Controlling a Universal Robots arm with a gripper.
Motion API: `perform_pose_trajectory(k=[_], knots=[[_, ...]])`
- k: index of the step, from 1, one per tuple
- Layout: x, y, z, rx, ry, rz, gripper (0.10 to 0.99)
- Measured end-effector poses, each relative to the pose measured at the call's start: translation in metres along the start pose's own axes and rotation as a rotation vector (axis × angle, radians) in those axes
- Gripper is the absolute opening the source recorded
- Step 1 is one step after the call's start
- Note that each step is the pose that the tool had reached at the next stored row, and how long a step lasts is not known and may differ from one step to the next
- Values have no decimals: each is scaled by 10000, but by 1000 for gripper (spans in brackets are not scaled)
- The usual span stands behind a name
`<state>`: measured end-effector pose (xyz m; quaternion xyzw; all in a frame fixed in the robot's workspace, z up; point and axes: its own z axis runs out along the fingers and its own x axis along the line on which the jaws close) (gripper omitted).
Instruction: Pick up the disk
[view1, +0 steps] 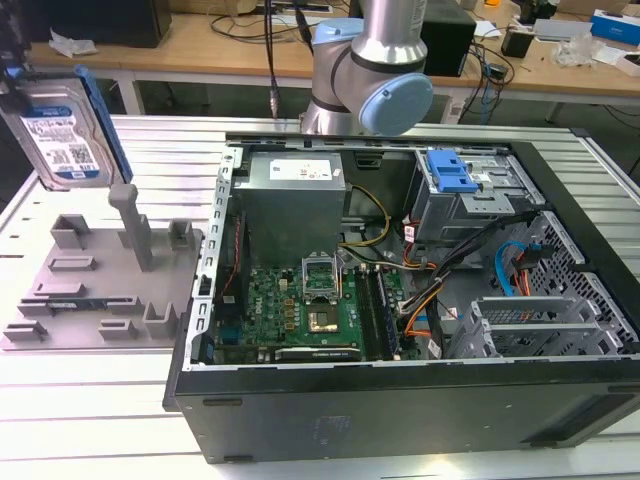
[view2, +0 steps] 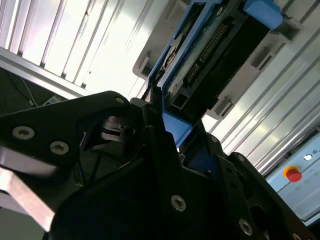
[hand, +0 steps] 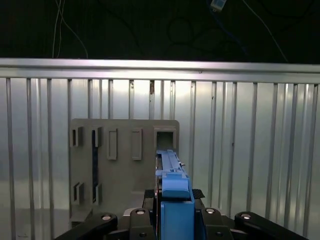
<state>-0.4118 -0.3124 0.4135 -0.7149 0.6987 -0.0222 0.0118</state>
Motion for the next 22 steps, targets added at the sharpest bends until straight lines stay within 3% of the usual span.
perform_pose_trajectory(k=[7,16,22], knots=[[7,-22,-450,2,1,0,369],[15,-44,-920,1,1,0,369],[24,-45,-941,1,0,0,369]])
